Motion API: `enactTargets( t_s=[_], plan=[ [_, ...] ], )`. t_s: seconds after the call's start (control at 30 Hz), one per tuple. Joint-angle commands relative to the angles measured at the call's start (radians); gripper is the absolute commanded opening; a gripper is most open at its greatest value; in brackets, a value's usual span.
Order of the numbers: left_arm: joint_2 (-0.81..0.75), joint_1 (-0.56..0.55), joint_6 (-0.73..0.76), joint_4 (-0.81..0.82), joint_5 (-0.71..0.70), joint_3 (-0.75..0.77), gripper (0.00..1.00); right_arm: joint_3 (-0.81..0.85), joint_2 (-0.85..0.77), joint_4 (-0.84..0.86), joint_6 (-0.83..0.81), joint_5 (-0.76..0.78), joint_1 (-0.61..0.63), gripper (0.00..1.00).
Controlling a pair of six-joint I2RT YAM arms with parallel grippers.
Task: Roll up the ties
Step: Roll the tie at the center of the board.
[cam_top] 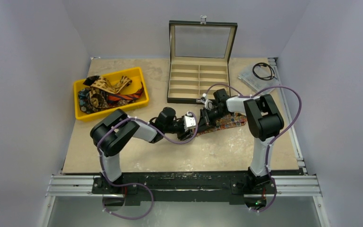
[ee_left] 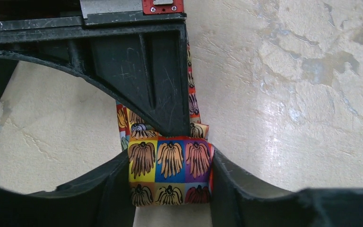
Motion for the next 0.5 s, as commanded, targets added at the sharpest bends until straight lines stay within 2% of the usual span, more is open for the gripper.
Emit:
enactTargets(
  t_s=[0.0, 0.13, 0.23, 0.33, 0.47],
  plan=[
    [0.025, -0.025, 0.032, 0.014, -0.009, 0.051, 0.42, -0.058, 0.037, 0.021, -0.013, 0.204, 0.001, 0.0],
    [-0.009, -0.025, 0.073, -0.111, -0.019, 0.033, 0.24, -0.073, -0.01, 0.029, -0.009, 0.163, 0.001, 0.0],
    [-0.062, -0.02, 0.088, -0.219, -0.039, -0.006, 0.14, -0.103, -0.106, 0.05, 0.017, 0.099, 0.003, 0.17],
    [-0.099, -0.016, 0.082, -0.326, -0.022, -0.021, 0.1, -0.12, -0.228, 0.051, 0.027, 0.04, 0.004, 0.27],
    [-0.096, -0.016, 0.08, -0.47, 0.021, 0.033, 0.07, -0.107, -0.302, 0.013, 0.009, 0.022, -0.001, 0.32]
  ],
)
